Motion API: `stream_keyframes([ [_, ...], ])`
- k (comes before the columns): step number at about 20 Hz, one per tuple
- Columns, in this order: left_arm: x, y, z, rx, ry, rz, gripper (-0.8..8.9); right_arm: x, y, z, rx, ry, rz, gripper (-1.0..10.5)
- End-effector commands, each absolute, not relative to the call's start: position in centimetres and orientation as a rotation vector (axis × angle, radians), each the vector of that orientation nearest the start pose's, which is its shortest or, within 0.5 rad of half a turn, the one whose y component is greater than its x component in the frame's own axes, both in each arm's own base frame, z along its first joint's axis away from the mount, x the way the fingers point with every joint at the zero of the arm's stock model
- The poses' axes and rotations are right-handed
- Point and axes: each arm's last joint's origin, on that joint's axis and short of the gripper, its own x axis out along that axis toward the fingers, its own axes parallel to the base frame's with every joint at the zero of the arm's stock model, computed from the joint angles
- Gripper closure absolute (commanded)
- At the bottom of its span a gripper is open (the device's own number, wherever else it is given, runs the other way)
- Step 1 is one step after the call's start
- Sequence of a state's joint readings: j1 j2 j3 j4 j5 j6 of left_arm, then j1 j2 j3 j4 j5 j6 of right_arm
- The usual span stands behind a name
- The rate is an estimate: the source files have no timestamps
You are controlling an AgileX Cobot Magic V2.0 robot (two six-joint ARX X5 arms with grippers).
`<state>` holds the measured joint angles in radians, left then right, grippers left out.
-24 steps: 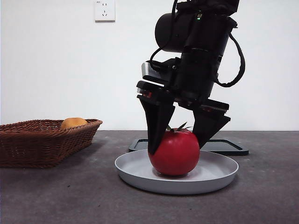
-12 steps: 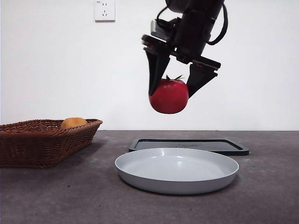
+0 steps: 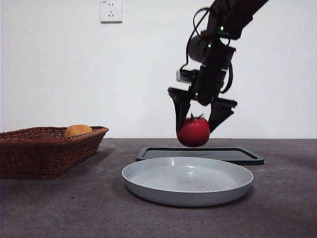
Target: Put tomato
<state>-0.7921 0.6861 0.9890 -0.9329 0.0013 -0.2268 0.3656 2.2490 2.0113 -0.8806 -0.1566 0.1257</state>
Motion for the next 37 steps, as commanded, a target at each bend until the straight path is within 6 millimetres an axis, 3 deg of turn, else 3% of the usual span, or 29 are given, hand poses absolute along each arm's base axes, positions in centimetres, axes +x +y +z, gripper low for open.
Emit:
stream_keyframes([
  [1,7.8,-8.0,34.7,0.043,0.66,-0.7,2.79,45.4,17.7,21.6,-0.018,1.14,0.405,7.5],
  [7,7.8,-8.0,34.7,0.043,0.661,-0.699,2.79,45.9,17.2,19.3,-0.009,1.206,0.398,7.5],
  [12,7.8,-8.0,34.7,0.044,0.663,-0.699,2.79,45.9,17.2,19.0,-0.007,1.217,0.401,7.4],
  [18,7.7,-7.9,34.6,0.051,0.677,-0.696,2.79,46.2,17.2,19.6,-0.024,1.192,0.381,3.7],
  [21,7.6,-7.8,34.4,0.06,0.697,-0.692,2.79,46.3,17.2,21.3,-0.026,1.18,0.377,3.3],
  [24,7.6,-7.7,34.3,0.067,0.709,-0.69,2.79,46.2,17.1,24.4,-0.038,1.159,0.358,3.4],
  [28,7.6,-7.8,34.3,0.081,0.7,-0.696,2.79,44.9,16.9,27.9,-0.065,1.191,0.333,3.6],
  [31,7.6,-7.8,34.4,0.088,0.69,-0.701,2.79,43.0,17.0,30.2,-0.129,1.192,0.278,4.6],
  [37,7.6,-7.8,34.4,0.094,0.687,-0.704,2.79,37.7,16.9,37.3,-0.159,1.086,0.294,4.7],
])
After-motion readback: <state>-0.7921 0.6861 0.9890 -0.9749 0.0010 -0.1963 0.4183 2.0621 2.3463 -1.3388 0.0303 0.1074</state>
